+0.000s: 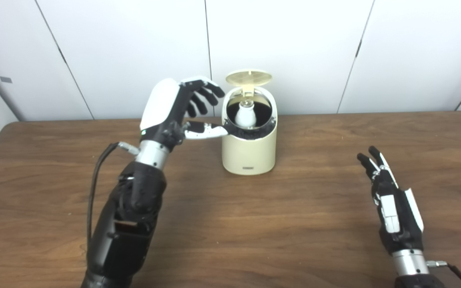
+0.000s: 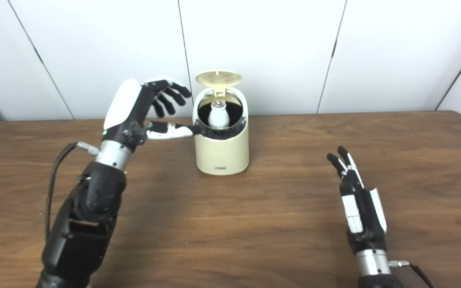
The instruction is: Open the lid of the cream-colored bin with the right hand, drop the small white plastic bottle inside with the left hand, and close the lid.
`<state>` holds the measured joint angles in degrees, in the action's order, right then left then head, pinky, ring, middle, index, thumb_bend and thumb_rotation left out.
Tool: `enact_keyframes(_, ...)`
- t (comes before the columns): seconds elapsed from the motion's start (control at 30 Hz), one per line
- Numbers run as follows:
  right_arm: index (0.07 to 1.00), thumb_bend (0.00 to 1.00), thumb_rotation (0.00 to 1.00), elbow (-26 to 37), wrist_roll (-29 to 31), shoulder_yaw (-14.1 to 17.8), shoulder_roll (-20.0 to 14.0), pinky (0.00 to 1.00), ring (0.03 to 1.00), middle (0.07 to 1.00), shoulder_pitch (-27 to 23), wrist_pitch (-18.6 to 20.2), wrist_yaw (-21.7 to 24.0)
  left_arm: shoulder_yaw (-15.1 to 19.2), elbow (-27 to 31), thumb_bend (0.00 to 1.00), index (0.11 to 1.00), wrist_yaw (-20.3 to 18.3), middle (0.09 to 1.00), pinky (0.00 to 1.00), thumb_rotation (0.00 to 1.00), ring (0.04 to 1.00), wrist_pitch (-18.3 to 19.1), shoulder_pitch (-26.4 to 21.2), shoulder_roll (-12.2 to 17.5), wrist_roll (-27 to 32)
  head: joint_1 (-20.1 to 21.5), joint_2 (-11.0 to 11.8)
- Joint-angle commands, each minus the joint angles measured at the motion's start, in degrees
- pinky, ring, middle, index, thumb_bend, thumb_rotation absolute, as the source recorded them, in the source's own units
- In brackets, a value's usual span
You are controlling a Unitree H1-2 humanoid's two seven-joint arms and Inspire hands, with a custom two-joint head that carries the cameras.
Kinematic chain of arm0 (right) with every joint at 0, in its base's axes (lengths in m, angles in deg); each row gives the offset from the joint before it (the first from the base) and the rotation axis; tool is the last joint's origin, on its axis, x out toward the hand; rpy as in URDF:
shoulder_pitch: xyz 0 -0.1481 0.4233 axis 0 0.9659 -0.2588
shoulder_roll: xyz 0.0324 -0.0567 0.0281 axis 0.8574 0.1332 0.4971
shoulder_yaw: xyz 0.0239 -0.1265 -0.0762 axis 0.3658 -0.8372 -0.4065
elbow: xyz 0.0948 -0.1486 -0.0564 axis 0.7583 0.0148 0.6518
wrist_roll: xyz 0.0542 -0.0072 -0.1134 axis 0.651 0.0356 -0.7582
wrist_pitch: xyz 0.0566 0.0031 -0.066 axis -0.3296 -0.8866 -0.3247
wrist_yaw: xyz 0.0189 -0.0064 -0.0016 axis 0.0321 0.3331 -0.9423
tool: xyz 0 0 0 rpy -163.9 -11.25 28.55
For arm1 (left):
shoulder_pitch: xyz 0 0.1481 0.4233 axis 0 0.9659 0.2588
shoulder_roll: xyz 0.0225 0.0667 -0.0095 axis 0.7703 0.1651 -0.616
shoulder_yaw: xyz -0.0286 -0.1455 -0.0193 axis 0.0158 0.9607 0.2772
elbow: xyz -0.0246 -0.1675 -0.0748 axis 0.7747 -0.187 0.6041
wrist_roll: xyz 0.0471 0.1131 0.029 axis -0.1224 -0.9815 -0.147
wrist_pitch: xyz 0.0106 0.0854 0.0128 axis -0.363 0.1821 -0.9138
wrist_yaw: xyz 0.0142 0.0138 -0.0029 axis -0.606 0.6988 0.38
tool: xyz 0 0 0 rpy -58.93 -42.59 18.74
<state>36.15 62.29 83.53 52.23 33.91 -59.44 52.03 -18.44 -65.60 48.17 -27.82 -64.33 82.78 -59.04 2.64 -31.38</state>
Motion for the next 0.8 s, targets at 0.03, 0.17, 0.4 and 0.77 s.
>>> enact_keyframes(0.03, 0.961, 0.74, 0.98, -1.55, 0.22, -0.01, 0.25, 1.0, 0.957, 0.901, 1.7, -0.22, -0.35, 1.76, 4.18, 0.67, 0.612, -1.38, 0.58, 0.35, 0.19, 0.469, 2.83, -0.13, 0.18, 2.88, -0.07, -0.17)
enact_keyframes(0.17, 0.963, 0.72, 0.97, -1.28, 1.29, 0.1, 0.06, 1.0, 0.959, 0.904, 1.45, -0.22, 0.16, 3.13, 5.0, 0.56, 0.652, -0.6, 0.644, 0.43, 0.25, 0.561, 2.3, 3.43, 0.96, 3.95, -0.09, -0.39)
enact_keyframes(0.4, 0.952, 0.71, 0.95, 0.81, 2.53, 0.27, -0.18, 1.0, 0.942, 0.916, 0.13, 2.52, 0.42, 7.02, 4.83, 0.45, 0.728, -0.63, 0.678, 0.54, 0.5, 0.611, 1.04, 8.49, -0.47, 13.09, -0.5, -0.55)
enact_keyframes(0.77, 0.953, 0.77, 0.97, 3.71, 1.24, -1.44, -3.29, 0.97, 0.946, 0.942, -6.46, 6.59, 2.24, 11.32, 3.18, 0.51, 0.978, -0.26, 0.956, 0.86, 0.92, 0.908, -2.08, 18.7, -5.52, 29.36, 0.03, -0.85)
